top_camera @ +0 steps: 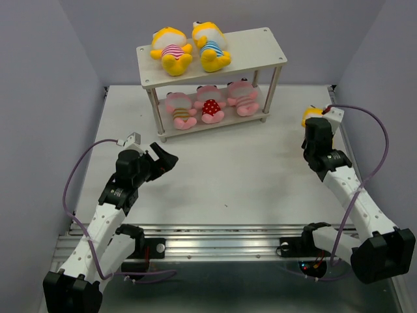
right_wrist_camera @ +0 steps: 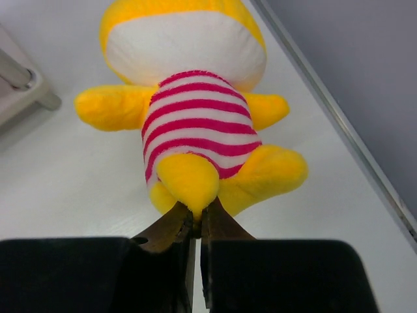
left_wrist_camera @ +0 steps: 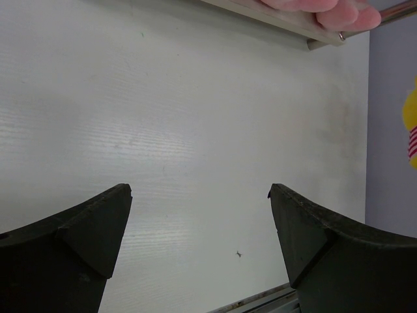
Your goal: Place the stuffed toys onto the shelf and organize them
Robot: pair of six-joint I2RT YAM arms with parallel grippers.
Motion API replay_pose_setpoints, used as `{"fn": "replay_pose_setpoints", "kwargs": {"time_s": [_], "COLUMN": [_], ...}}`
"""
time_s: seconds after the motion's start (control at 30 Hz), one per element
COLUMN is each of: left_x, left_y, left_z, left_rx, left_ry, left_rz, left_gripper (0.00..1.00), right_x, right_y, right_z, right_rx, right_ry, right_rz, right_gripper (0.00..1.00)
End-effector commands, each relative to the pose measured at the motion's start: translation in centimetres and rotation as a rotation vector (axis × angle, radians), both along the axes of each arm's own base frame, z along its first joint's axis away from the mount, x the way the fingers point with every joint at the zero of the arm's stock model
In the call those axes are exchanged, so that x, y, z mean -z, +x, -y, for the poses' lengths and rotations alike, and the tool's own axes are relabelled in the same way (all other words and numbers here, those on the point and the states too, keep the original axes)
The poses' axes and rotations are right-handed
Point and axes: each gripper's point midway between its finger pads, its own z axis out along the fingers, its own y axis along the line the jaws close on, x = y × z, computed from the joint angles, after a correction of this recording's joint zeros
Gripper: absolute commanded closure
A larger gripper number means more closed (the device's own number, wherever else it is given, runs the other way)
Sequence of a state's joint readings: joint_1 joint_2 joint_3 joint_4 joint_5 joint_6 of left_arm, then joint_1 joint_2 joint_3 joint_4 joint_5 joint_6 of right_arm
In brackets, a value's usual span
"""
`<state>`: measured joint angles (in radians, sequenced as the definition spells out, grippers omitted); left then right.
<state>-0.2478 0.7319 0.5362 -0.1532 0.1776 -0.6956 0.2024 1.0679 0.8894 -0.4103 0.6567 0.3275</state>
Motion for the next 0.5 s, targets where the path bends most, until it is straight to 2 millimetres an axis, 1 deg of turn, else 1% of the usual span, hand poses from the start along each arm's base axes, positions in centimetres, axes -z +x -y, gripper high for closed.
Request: {"fn": "replay_pose_setpoints", "kwargs": {"time_s": [0.0,0.03,0.07,0.1,0.13,0.2,0.23,0.27,0.3,0.33,0.37,0.4,0.43,0.47], "left_x": [-0.8,-0.8,-0.7,-0.8,-0.8,-0.9,-0.9,-0.9,-0.9,-0.9,-1.0,-1.1,-1.1,-1.2], "left_y": [0.4,0.3,0.4,0.4,0.4,0.4,0.4,0.4,0.4,0.4,0.4,0.4,0.4,0.4], "left_z": [0.3,0.3,0.3,0.3,0.3,0.3,0.2,0.2,0.2,0.1,0.1,0.1,0.1,0.0], "left_rx": [0.021,0.020,0.019,0.017,0.017,0.018,0.015,0.015,0.011,0.009,0.008,0.005,0.004,0.002], "left_ry": [0.001,0.000,0.001,0.002,0.001,0.003,0.005,0.007,0.007,0.006,0.005,0.004,0.006,0.005], "left_rz": [0.048,0.048,0.046,0.046,0.048,0.047,0.046,0.046,0.045,0.044,0.047,0.048,0.049,0.051], "left_gripper": [0.01,0.01,0.01,0.01,0.01,0.01,0.01,0.01,0.01,0.01,0.01,0.01,0.01,0.01], "right_x": [-7.5,-8.0,-9.7,-10.6,-12.9,-15.3,-16.3,-18.7,-19.8,-20.3,-22.5,-23.1,-23.1,-23.4], "right_y": [2.2,2.4,2.8,3.1,3.5,3.9,4.4,4.4,4.6,5.2,5.4,5.8,6.7,7.1], "right_z": [0.1,-0.1,-0.3,-0.7,-1.0,-1.3,-2.2,-2.4,-3.0,-3.6,-4.1,-5.3,-6.2,-6.6], "right_rx": [-0.045,-0.062,-0.076,-0.107,-0.129,-0.160,-0.204,-0.217,-0.262,-0.293,-0.320,-0.387,-0.416,-0.432], "right_ry": [-0.049,-0.054,-0.051,-0.058,-0.060,-0.082,-0.083,-0.084,-0.093,-0.094,-0.093,-0.083,-0.075,-0.069], "right_rz": [0.194,0.208,0.261,0.279,0.329,0.369,0.387,0.438,0.454,0.452,0.492,0.503,0.491,0.497], "right_gripper": [0.99,0.99,0.99,0.99,0.99,0.99,0.99,0.99,0.99,0.99,0.99,0.99,0.99,0.99]}}
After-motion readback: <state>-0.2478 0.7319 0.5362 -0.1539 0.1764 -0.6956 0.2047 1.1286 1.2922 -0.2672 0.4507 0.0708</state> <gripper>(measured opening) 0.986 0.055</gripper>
